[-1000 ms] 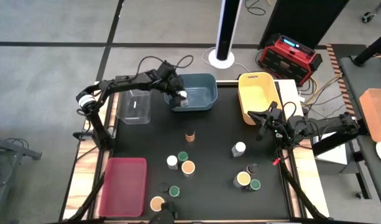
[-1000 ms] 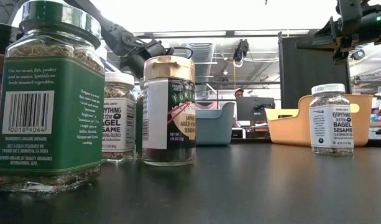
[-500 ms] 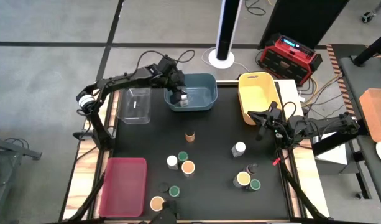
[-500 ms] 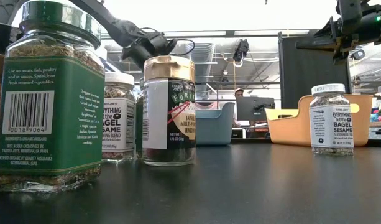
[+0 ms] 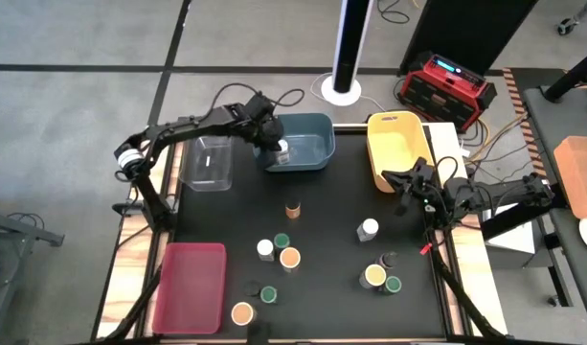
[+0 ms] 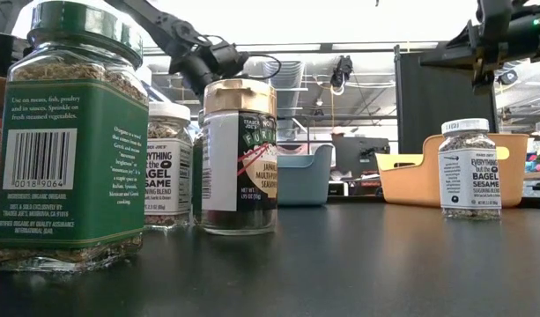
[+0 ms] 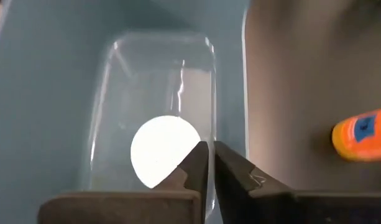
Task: Sort spices by type
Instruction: Put the top white seasoning bottle into the blue bin, then put the top right gold seasoning bottle into the yellow bin
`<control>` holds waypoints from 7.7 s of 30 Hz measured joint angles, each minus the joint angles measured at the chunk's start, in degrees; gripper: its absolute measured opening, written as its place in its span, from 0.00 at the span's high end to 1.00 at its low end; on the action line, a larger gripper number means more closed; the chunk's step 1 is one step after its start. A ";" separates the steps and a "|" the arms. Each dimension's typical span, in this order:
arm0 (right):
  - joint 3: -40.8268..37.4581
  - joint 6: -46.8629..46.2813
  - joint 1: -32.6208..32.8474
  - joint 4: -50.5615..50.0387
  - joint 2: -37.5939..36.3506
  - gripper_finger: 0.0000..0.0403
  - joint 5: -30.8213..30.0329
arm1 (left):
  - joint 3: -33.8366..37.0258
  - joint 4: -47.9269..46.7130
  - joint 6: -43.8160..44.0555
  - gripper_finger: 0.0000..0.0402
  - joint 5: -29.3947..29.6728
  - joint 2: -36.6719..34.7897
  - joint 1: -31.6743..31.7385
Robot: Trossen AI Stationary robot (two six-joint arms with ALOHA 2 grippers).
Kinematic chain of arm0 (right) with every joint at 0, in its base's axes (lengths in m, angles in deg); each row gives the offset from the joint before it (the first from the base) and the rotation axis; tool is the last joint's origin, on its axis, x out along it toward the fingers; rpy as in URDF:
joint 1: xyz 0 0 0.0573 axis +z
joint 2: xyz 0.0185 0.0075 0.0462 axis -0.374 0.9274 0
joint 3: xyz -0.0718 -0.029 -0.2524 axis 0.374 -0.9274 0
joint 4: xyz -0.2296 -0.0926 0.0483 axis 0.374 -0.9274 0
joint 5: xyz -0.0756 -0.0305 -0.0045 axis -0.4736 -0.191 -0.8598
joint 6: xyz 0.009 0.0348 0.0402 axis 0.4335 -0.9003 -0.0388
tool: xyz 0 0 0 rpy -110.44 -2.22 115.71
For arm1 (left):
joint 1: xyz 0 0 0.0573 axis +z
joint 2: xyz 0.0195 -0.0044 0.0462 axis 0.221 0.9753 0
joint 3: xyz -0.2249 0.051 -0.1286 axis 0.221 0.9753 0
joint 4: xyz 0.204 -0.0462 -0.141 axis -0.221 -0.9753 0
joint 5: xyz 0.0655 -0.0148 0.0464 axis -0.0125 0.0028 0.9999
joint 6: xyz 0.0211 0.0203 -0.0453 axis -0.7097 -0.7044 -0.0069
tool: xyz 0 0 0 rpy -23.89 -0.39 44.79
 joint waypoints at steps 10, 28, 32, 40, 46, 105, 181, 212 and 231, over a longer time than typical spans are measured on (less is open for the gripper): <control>0.00 -0.57 0.00 0.21 2.59 0.97 -0.02 | -1.63 -1.31 -8.18 1.00 3.42 -0.70 0.40; 0.00 -1.42 0.00 0.41 4.45 0.97 -0.43 | -1.12 -5.94 -9.54 1.00 3.38 1.10 0.55; 0.00 -1.42 0.00 0.39 4.45 0.97 -0.43 | -1.12 -5.95 -8.97 1.00 3.38 0.94 0.74; 0.00 -1.54 0.00 0.37 4.47 0.97 -0.44 | -0.73 -6.35 -8.51 1.00 3.38 1.24 0.83; 0.00 -1.39 0.01 0.33 4.47 0.97 -0.43 | -0.68 -5.39 -7.01 1.00 2.90 2.03 0.83; 0.00 -1.39 0.00 0.37 4.45 0.97 -0.28 | 13.18 15.94 8.44 1.00 4.56 -25.80 -17.49; 71.95 -33.46 26.11 -76.34 73.83 0.07 35.65 | 26.57 15.60 26.74 1.00 42.57 -42.23 -49.44; 69.88 -33.74 29.24 -71.50 81.28 0.07 33.45 | 26.57 15.75 27.42 1.00 42.50 -42.15 -49.42; 62.48 -31.41 29.24 -62.91 81.69 0.07 32.66 | 26.57 15.88 27.42 1.00 42.35 -42.15 -49.42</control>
